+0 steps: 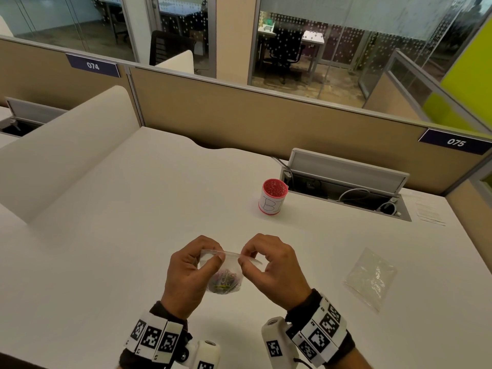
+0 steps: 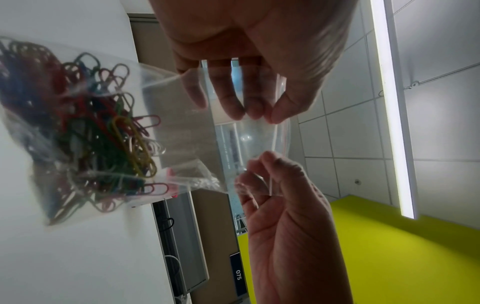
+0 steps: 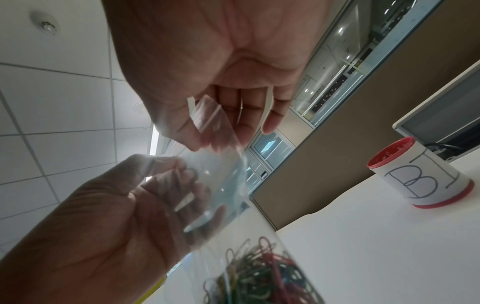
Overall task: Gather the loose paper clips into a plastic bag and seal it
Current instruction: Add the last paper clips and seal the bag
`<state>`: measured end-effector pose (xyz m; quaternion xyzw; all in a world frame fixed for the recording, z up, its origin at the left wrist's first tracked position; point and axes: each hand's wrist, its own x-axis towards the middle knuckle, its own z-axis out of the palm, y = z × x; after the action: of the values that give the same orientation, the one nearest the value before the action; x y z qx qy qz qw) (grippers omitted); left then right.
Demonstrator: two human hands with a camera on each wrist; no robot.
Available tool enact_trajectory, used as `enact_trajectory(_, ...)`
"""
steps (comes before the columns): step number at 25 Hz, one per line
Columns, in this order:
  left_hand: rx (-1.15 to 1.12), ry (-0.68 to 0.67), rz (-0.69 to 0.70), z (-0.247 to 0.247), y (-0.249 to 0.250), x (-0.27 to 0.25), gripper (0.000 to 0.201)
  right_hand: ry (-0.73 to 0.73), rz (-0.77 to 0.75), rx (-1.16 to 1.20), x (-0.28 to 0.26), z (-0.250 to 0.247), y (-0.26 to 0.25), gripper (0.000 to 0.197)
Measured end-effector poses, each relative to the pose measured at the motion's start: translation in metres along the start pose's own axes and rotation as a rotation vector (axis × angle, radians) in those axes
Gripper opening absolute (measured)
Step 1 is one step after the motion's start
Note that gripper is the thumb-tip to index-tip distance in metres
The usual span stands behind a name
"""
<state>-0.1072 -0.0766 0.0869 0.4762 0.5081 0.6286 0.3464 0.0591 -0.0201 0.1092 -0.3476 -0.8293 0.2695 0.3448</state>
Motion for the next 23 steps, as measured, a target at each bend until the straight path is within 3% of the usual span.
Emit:
enact_trajectory(19,-0.024,-0.003,-0.040,0.000,-0.005,-0.002,0.012,0.015,0.000,0.036,-0.011,-0.011,0.021,0.011)
enact_trajectory(23,-0.037,-0.007,-0.049,-0.002,-0.005,-0.001,0.014,0.061,0.048,0.030,-0.011,-0.016,0.027,0.029)
